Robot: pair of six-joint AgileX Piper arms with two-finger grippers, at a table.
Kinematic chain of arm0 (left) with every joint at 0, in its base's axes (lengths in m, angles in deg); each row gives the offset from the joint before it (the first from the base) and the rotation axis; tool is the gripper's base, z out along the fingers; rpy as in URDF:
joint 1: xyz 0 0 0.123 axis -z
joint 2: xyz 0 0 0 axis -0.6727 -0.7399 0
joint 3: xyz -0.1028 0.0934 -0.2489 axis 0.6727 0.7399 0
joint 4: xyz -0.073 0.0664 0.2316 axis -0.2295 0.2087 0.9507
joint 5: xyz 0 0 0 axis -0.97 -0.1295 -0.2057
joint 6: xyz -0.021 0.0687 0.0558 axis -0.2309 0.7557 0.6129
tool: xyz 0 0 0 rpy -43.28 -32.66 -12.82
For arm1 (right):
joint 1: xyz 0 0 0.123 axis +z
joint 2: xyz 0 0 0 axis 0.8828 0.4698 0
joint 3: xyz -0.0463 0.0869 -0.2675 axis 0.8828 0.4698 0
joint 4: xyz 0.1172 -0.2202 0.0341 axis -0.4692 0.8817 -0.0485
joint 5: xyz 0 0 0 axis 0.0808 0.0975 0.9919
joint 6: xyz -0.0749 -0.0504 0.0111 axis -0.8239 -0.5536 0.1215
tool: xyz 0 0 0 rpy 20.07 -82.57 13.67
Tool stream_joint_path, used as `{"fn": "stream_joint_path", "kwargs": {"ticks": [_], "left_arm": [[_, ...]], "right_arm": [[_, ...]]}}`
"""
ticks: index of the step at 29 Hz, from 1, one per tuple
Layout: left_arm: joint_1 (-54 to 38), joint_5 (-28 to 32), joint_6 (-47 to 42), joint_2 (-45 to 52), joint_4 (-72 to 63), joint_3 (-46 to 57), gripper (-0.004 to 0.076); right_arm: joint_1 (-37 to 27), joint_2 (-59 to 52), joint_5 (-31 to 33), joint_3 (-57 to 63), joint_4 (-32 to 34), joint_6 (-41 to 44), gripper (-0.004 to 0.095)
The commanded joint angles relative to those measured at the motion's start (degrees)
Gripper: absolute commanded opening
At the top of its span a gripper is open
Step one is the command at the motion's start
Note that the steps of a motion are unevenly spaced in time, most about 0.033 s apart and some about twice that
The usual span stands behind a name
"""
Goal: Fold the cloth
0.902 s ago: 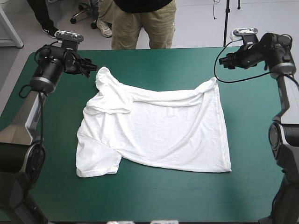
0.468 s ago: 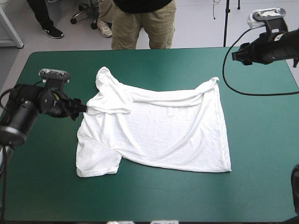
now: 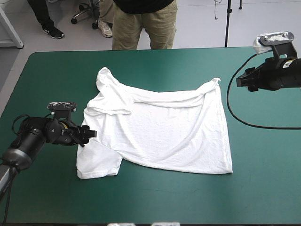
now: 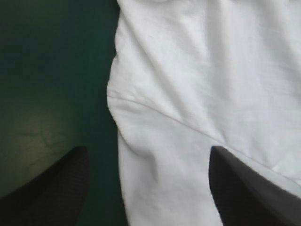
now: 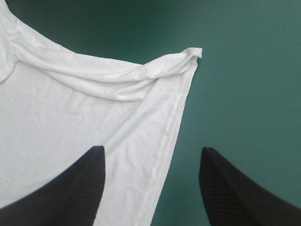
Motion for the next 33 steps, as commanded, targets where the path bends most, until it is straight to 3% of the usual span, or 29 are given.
{"fn": "stream_joint_path", "kwargs": {"ticks": [1,13,15,19,20,23,27,33], "left_arm": [[0.0,3.4,-1.0,-2.5,-0.8,-1.1,0.0511],[0.0,7.2,-0.9,-13.0,-3.3,0.5,0.0436],[0.0,7.6,0.8,-13.3,-4.8,0.5,0.0351],[0.0,9.1,2.8,-13.5,-5.3,0.5,0.0039],[0.0,9.5,3.1,-13.5,-5.1,0.5,-0.0005],[0.0,11.2,3.1,-13.5,-2.2,0.5,-0.0007],[-2.8,8.4,-6.2,-13.4,11.4,-1.0,-0.0007],[-15.8,9.8,0.2,-13.6,14.2,-6.0,-0.0007]], "right_arm": [[-0.4,-1.8,-2.5,0.2,-2.2,-0.7,0.0553],[-0.4,-1.8,-4.4,1.6,-2.4,-1.0,0.0553],[-0.4,-1.8,-4.4,1.6,-2.5,-1.1,0.0553],[-0.4,-1.8,-4.5,1.6,-2.6,-1.1,0.0553],[-0.4,-1.8,-4.6,1.6,-2.9,-1.1,0.0553],[-0.4,-1.8,-4.8,1.6,-3.0,-1.1,0.0553],[-0.4,-1.8,-4.8,1.6,-4.3,-1.8,0.0553],[-0.4,-1.8,-6.4,1.6,-7.1,-3.3,0.0553]]}}
